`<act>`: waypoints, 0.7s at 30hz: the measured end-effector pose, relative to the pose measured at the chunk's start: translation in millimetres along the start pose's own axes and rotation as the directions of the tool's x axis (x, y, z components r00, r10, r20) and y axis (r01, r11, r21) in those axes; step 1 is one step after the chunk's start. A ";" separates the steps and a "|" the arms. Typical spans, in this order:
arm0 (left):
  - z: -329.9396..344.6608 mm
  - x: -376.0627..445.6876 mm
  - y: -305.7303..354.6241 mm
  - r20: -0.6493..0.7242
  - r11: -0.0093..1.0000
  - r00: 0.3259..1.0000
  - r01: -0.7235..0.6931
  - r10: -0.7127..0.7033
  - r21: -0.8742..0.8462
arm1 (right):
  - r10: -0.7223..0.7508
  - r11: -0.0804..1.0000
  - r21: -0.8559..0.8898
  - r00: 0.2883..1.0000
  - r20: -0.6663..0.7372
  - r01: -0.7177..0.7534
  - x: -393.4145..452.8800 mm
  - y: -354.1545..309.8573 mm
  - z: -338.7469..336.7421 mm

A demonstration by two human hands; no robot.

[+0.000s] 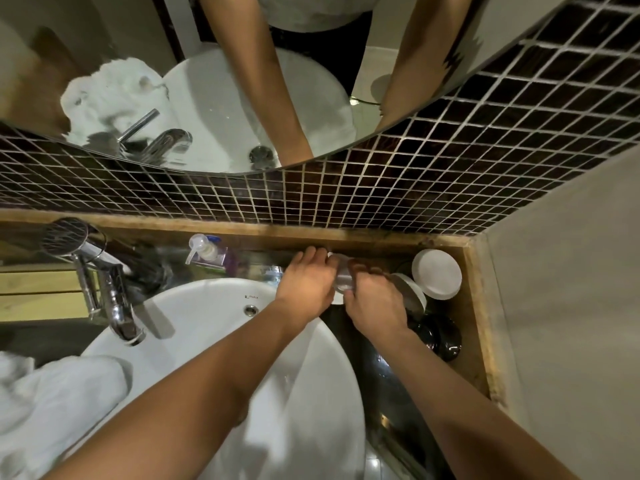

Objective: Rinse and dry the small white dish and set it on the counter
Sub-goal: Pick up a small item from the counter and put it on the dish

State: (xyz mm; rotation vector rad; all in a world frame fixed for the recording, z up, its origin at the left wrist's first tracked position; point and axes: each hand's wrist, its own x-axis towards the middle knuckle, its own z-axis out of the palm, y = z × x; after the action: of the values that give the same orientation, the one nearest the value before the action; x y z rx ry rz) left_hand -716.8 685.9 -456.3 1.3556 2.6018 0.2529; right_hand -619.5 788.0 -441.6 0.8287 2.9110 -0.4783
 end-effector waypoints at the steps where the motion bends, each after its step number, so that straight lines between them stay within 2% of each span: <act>1: -0.9 -1.4 -1.9 0.005 1.000 1.000 0.003 -0.003 -0.007 | 0.004 1.000 0.011 1.000 -0.003 -0.004 0.2 -0.6 0.2; 4: -4.6 -5.4 -8.9 0.016 0.999 1.000 0.027 -0.027 -0.036 | 0.000 1.000 0.030 1.000 -0.009 0.000 1.9 -3.9 1.0; 9: -10.5 -6.4 -11.4 0.011 0.970 0.992 0.122 -0.122 -0.211 | -0.010 0.998 0.063 1.000 0.000 0.010 1.7 -6.4 1.5; 12: -9.7 -4.0 -5.3 0.032 0.946 0.991 0.133 -0.129 -0.296 | 0.016 0.995 0.099 1.000 -0.006 -0.016 1.3 -7.9 -0.7; 17: -1.8 2.1 4.4 0.045 0.908 0.992 0.130 -0.122 -0.398 | -0.018 0.993 0.114 1.000 0.026 0.015 0.9 -8.8 -7.4; 21: 3.1 4.9 3.0 0.060 0.894 0.992 0.129 -0.115 -0.428 | 0.069 0.981 0.172 0.993 0.098 -0.085 3.4 -3.2 -11.9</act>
State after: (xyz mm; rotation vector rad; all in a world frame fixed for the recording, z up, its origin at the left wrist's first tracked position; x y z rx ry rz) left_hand -716.4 691.8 -459.0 1.0259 2.3932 0.7305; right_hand -623.9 790.9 -430.0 0.9106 2.7711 -0.7545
